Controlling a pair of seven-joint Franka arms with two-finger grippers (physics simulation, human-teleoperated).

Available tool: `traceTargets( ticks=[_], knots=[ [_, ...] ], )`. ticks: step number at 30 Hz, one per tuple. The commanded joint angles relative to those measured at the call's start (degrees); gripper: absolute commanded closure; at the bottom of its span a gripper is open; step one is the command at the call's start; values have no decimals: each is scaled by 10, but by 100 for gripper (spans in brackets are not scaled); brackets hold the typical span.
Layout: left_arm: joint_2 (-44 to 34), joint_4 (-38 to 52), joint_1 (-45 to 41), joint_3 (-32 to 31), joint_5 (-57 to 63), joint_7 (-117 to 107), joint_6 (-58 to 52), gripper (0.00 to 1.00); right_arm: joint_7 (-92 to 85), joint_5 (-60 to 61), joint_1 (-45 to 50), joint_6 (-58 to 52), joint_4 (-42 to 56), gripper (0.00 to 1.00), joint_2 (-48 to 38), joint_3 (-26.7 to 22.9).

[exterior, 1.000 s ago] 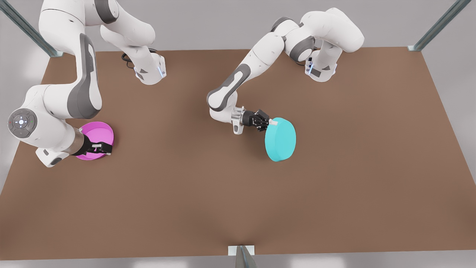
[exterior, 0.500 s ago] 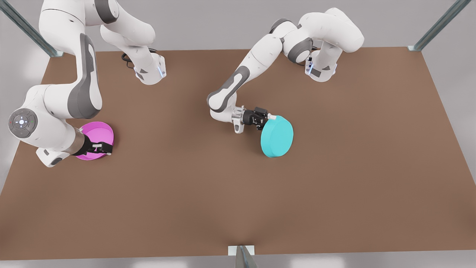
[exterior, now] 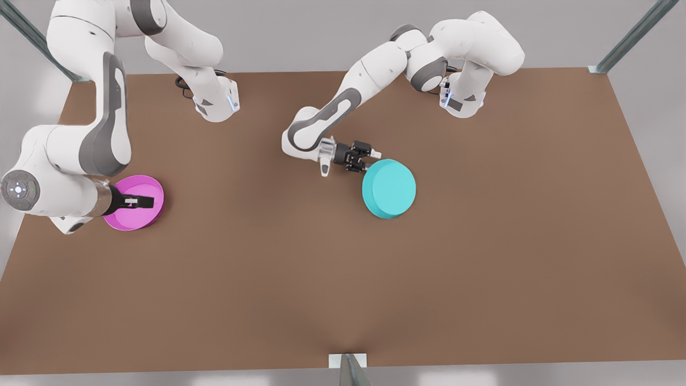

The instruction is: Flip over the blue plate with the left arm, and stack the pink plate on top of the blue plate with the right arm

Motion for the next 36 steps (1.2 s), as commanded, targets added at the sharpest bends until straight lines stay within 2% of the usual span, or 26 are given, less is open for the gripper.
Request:
traceTargets(
  ticks=[1,4,5,7,9,11,13,14,15,16,17,18,20,21,22,23,25,26,29,31,36],
  knots=[
    [0,5,0,0,-28,0,0,18,-4,0,-2,-8,0,0,0,0],
    [-1,32,-2,-22,-64,-7,-1,18,2,-3,-38,-16,-22,0,0,-1],
    [-1,33,-2,-30,-74,-25,0,18,-14,-7,-61,30,-87,0,-8,1],
    [-1,37,-1,-47,-85,-44,0,18,-51,-8,-117,41,-145,0,-20,3],
    [-2,64,-1,-48,-108,-46,0,18,-133,-8,-168,148,-243,0,-49,4],
    [-14,105,5,-51,-162,-46,-2,18,-169,-7,-206,219,-278,0,-52,4],
    [-61,131,42,-51,-240,-62,-4,17,-175,-2,-247,241,-287,0,-51,4],
    [-97,140,83,-51,-276,-63,-2,17,-201,5,-268,260,-285,0,-50,4],
    [-151,159,184,-51,-360,-63,-1,17,-202,16,-278,294,-284,0,-48,4],
    [-204,159,324,-52,-455,-50,1,17,-201,19,-282,318,-284,0,-44,4],
    [-230,160,453,-52,-504,19,7,8,-203,19,-284,343,-279,0,-30,4],
    [-234,159,562,-48,-499,115,32,0,-203,19,-283,360,-275,0,-13,4],
    [-233,156,685,-47,-465,374,86,0,-208,19,-284,375,-259,0,27,4],
    [-235,156,706,-47,-408,535,91,0,-212,20,-287,405,-261,0,45,4],
    [-285,145,720,-38,-380,643,91,0,-226,19,-297,419,-260,0,61,4],
    [-350,96,716,-38,-359,678,91,0,-231,19,-301,429,-260,0,71,4],
    [-505,-80,716,-38,-363,679,161,0,-258,18,-314,430,-256,0,87,4],
    [-525,-122,716,-38,-372,679,184,0,-263,18,-319,430,-256,0,87,4],
    [-539,-260,715,-38,-377,679,337,0,-325,38,-332,400,-252,0,94,4],
    [-529,-259,716,-38,-377,679,336,0,-357,39,-341,365,-253,0,94,4],
    [-524,-257,718,-37,-377,679,337,0,-459,39,-347,381,-250,0,112,4]
  ],
)
